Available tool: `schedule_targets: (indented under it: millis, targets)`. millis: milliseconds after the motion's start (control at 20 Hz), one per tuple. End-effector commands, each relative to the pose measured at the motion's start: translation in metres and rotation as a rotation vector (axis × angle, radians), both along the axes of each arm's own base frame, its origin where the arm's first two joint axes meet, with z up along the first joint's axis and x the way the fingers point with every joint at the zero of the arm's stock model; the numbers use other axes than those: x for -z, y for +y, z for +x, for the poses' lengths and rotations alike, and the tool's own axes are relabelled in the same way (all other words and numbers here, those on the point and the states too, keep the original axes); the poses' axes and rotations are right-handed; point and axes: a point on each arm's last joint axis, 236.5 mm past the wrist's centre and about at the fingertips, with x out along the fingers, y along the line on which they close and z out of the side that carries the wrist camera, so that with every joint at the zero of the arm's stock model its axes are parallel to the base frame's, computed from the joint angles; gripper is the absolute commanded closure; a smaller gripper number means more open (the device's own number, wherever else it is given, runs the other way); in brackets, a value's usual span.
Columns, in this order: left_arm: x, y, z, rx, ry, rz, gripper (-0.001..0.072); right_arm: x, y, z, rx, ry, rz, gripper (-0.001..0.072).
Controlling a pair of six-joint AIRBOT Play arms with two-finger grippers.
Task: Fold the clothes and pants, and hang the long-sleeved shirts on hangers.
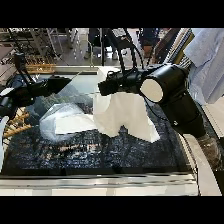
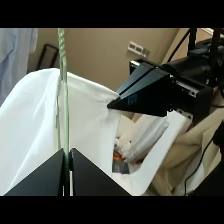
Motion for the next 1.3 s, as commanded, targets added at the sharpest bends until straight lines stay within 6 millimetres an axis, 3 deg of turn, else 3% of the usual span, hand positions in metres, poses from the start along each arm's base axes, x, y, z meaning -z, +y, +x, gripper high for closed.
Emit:
schedule_targets:
  millis: [0,150,250,450,700,850,1100,1250]
  targets:
    - [0.002,0.013,0.014,-0.054,0.046,-0.012,0.0691,-0.005,-0.022,0.016,0.064,-0.062,-0.061,0.0696]
    - [0.026,0.017,0.013,-0.060,0.101,0.099,0.0691,-0.015,-0.043,0.036,0.134,-0.094,-0.022,0.0696]
    - [0.032,0.020,0.013,-0.068,0.106,0.130,0.0692,-0.017,-0.054,0.043,0.170,-0.094,0.000,0.0696]
    - [0.033,0.027,0.029,-0.140,0.120,0.128,0.0692,-0.014,-0.050,0.041,0.159,-0.070,0.020,0.0695]
    - [0.021,0.016,0.038,-0.199,0.106,0.130,0.0694,-0.009,-0.044,0.043,0.151,-0.056,0.035,0.0696]
    - [0.006,0.029,0.044,-0.333,0.122,0.204,0.0694,0.002,-0.055,0.058,0.213,-0.059,0.011,0.0696]
    - [0.002,0.039,0.022,-0.408,0.163,0.375,0.0692,0.036,-0.070,0.085,0.297,0.007,0.021,0.0696]
    - [0.003,0.038,0.015,-0.402,0.202,0.387,0.0693,0.037,-0.073,0.092,0.316,0.004,0.037,0.0696]
